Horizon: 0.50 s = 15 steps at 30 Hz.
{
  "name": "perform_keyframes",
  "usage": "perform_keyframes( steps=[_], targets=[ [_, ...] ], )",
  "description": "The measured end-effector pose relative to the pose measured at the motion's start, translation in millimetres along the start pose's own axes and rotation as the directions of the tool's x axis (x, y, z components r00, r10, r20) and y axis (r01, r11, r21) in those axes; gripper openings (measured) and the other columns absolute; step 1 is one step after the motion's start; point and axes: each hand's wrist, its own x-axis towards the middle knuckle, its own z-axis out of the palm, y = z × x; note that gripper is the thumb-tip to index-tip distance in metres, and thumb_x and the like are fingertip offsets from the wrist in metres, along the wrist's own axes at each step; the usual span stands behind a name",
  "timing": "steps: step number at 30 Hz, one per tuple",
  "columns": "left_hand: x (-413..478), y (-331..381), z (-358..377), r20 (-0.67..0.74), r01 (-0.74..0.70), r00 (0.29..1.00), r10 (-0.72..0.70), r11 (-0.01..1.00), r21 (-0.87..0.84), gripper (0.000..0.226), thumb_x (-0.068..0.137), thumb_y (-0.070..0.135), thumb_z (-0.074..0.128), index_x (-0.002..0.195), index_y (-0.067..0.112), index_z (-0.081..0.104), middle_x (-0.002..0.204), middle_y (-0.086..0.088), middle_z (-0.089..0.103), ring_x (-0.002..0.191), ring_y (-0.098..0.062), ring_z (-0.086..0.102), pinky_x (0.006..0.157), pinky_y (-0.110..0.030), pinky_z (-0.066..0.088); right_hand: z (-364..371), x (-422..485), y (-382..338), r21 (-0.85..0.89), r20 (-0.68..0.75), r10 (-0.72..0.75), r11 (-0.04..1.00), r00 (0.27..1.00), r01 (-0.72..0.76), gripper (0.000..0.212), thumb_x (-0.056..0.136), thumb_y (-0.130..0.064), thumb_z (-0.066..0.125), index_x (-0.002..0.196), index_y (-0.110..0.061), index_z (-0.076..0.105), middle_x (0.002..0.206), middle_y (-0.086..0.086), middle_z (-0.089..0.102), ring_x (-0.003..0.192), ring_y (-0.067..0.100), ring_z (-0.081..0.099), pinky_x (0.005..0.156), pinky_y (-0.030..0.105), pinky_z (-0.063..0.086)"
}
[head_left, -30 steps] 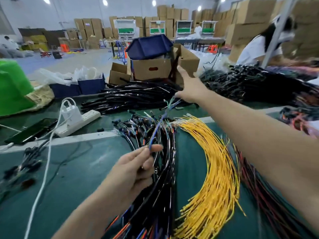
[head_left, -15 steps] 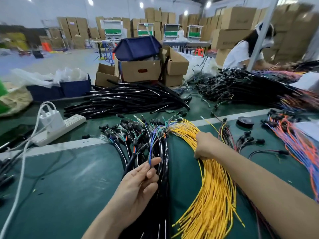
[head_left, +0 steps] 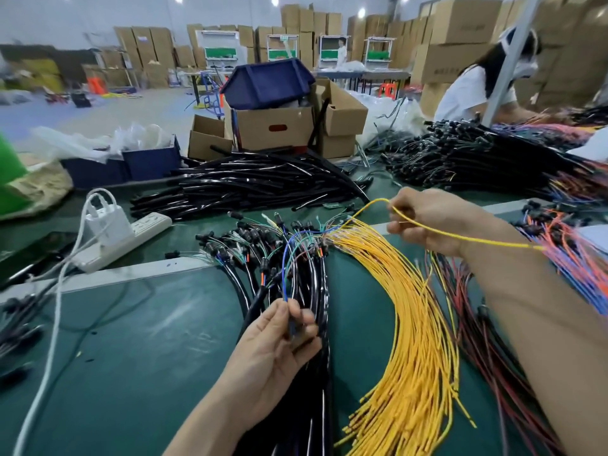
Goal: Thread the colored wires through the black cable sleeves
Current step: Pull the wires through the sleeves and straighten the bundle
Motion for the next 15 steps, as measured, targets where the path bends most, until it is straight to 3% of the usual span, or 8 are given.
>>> perform_keyframes(
  steps=[2, 4, 6, 8, 9, 10, 12, 15],
  targets=[
    [-1.0, -0.2, -1.2, -0.002, 0.011, 1.0, -0.011, 1.0, 0.029, 0.023, 0.086, 0.025, 0.048, 0.072, 0.012, 0.06, 0.104, -0.014, 0.07, 0.093, -0.026, 0.07, 0.072, -0.033, 0.058, 14.4, -9.7, 0.1, 0.001, 0.068, 0.026, 1.0, 0.997, -0.026, 0.016, 0.095, -0.01, 0.045, 0.082, -0.002, 0.05, 0.067, 0.011, 0.056, 0.044, 0.01, 0.053, 0.029, 0.014, 0.032],
    [-2.0, 0.7, -1.6, 0.001, 0.018, 1.0, -0.018, 0.999, 0.032, 0.021, 0.088, 0.025, 0.045, 0.077, 0.009, 0.054, 0.117, -0.02, 0.065, 0.107, -0.031, 0.065, 0.077, -0.034, 0.057, 29.2, -17.8, 7.5, 0.079, 0.144, 0.07, 0.993, 0.987, -0.082, 0.012, 0.095, -0.007, 0.045, 0.085, -0.002, 0.049, 0.062, 0.01, 0.063, 0.039, 0.008, 0.05, 0.028, 0.013, 0.031],
    [-2.6, 1.8, -1.9, -0.026, 0.019, 0.999, -0.019, 1.0, 0.009, 0.019, 0.087, 0.024, 0.047, 0.077, 0.009, 0.053, 0.114, -0.023, 0.066, 0.102, -0.029, 0.067, 0.074, -0.033, 0.057, 36.3, -23.0, 15.0, 0.337, 0.282, 0.146, 0.91, 0.948, -0.24, 0.008, 0.086, 0.001, 0.052, 0.079, -0.002, 0.05, 0.055, 0.008, 0.058, 0.036, 0.005, 0.048, 0.029, 0.01, 0.032],
    [-2.4, 2.3, -2.6, -0.055, 0.021, 0.998, -0.021, 1.0, -0.011, 0.017, 0.084, 0.022, 0.049, 0.078, 0.008, 0.055, 0.106, -0.024, 0.068, 0.091, -0.027, 0.071, 0.07, -0.032, 0.058, 39.5, -28.7, 19.1, 0.581, 0.423, 0.157, 0.709, 0.893, -0.399, 0.008, 0.067, 0.003, 0.063, 0.07, 0.002, 0.055, 0.056, 0.005, 0.054, 0.038, 0.005, 0.052, 0.034, 0.011, 0.04],
    [-2.0, 2.3, -2.9, -0.063, 0.023, 0.998, -0.024, 1.0, -0.016, 0.016, 0.082, 0.021, 0.05, 0.079, 0.007, 0.055, 0.103, -0.025, 0.069, 0.087, -0.026, 0.072, 0.068, -0.032, 0.058, 40.9, -32.0, 22.5, 0.628, 0.433, 0.149, 0.658, 0.889, -0.416, 0.01, 0.062, 0.002, 0.065, 0.069, 0.005, 0.059, 0.058, 0.006, 0.057, 0.041, 0.007, 0.057, 0.036, 0.011, 0.044],
    [-1.7, 2.4, -3.3, -0.068, 0.029, 0.997, -0.03, 0.999, -0.016, 0.015, 0.082, 0.021, 0.05, 0.08, 0.006, 0.055, 0.101, -0.025, 0.069, 0.084, -0.025, 0.072, 0.068, -0.032, 0.058, 42.8, -34.4, 27.5, 0.63, 0.406, 0.147, 0.669, 0.902, -0.393, 0.012, 0.063, -0.002, 0.067, 0.072, 0.005, 0.063, 0.061, 0.008, 0.062, 0.045, 0.01, 0.062, 0.039, 0.013, 0.046],
    [-0.8, 2.1, -2.7, -0.062, 0.048, 0.997, -0.049, 0.999, -0.011, 0.015, 0.082, 0.018, 0.05, 0.083, 0.004, 0.054, 0.101, -0.027, 0.068, 0.083, -0.026, 0.072, 0.068, -0.033, 0.058, 47.5, -37.2, 39.1, 0.527, 0.3, 0.128, 0.804, 0.945, -0.276, 0.011, 0.072, -0.012, 0.066, 0.079, -0.004, 0.069, 0.073, 0.004, 0.071, 0.054, 0.011, 0.065, 0.04, 0.016, 0.047],
    [-0.5, 2.0, -0.4, -0.031, 0.076, 0.997, -0.076, 0.997, 0.013, 0.016, 0.084, 0.017, 0.049, 0.086, 0.001, 0.053, 0.103, -0.03, 0.067, 0.086, -0.028, 0.072, 0.07, -0.034, 0.058, 56.5, -34.1, 50.8, 0.333, 0.137, -0.035, 0.943, 0.99, -0.013, 0.007, 0.09, -0.014, 0.058, 0.086, -0.011, 0.063, 0.074, 0.002, 0.073, 0.046, 0.008, 0.055, 0.038, 0.015, 0.037]
  ],
)
